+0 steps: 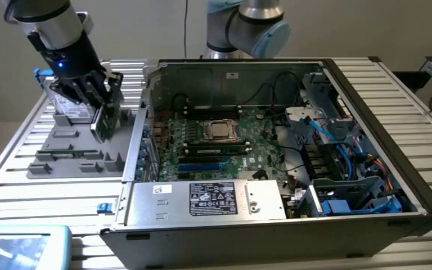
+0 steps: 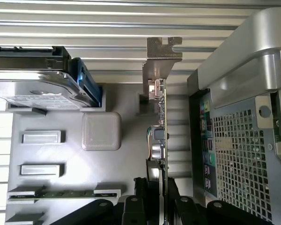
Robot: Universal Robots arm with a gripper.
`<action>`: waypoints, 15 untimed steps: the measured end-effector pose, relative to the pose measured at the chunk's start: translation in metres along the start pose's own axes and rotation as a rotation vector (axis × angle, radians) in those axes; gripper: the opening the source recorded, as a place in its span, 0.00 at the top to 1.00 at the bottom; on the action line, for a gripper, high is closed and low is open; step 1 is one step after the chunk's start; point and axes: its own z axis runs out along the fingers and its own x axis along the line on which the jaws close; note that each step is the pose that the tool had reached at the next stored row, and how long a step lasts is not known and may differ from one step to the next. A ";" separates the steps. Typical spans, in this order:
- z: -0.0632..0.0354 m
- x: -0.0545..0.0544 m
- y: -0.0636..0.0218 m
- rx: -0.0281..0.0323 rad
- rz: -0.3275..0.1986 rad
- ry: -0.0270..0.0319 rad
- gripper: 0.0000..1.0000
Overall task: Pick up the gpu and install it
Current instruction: 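Pick up the gpu and move the gpu toward the slot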
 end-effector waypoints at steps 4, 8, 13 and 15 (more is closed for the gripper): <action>-0.0183 -0.001 0.0014 -0.0001 0.000 0.0000 0.72; -0.0364 -0.005 0.0016 0.0001 0.000 0.0011 0.72; -0.0586 -0.015 0.0006 0.0001 0.001 0.0046 0.72; -0.0678 -0.019 0.0001 0.0003 0.001 0.0067 0.72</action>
